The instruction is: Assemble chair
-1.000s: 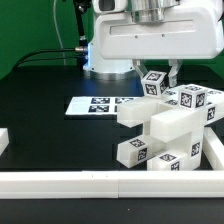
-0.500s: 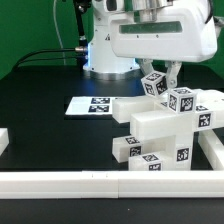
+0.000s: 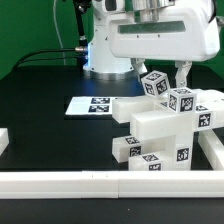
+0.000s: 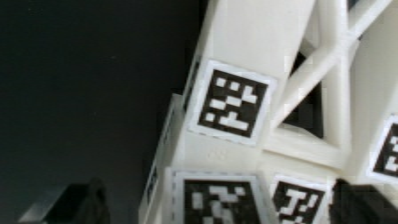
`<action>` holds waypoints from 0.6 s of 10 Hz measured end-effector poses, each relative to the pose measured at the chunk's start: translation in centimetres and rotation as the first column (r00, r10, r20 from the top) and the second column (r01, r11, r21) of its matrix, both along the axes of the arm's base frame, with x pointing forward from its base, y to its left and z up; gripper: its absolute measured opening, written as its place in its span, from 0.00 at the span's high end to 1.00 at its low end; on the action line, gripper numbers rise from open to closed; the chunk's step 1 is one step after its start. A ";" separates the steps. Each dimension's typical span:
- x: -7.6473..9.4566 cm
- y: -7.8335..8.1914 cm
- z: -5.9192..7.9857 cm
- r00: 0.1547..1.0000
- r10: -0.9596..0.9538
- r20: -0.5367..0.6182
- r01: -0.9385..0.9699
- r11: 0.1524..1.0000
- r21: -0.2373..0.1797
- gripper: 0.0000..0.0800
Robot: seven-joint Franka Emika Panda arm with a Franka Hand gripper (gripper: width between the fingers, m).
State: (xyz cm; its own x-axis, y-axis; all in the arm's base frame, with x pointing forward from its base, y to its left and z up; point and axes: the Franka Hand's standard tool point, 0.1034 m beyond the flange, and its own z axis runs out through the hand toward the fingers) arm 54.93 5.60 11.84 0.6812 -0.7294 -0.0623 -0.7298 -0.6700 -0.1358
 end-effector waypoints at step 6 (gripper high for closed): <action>0.5 -1.0 0.6 0.799 0.597 0.075 -0.592 0.802 -0.079 0.19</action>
Offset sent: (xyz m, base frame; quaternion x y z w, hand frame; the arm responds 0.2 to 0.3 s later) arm -0.0054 0.0154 0.0122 -0.0132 0.0328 -0.2779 0.9600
